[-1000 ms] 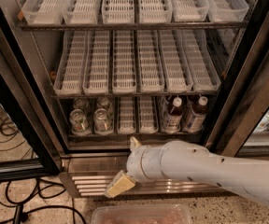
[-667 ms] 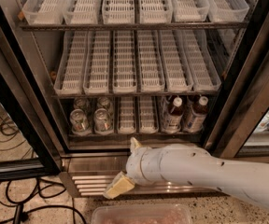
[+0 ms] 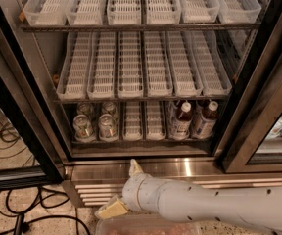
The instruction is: Pick 7up can from bottom shelf of fridge
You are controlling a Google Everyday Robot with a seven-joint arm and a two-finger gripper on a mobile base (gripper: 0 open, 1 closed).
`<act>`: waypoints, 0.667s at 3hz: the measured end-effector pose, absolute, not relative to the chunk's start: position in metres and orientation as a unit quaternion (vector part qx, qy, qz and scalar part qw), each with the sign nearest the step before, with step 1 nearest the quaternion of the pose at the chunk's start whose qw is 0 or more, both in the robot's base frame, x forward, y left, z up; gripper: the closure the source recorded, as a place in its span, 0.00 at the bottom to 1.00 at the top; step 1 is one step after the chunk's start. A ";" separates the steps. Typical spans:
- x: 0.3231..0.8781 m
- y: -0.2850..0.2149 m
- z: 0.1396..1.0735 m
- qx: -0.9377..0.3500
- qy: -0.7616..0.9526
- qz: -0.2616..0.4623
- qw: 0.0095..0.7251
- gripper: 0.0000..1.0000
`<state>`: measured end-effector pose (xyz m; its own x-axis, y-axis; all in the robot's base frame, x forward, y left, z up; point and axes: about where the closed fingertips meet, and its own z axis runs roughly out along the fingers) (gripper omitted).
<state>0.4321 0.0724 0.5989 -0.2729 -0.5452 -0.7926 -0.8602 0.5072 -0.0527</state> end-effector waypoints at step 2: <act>0.491 0.103 0.619 -0.395 0.744 0.174 0.510 0.00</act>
Offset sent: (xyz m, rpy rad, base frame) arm 0.1135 0.0315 0.0585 0.2101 -0.4119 -0.2829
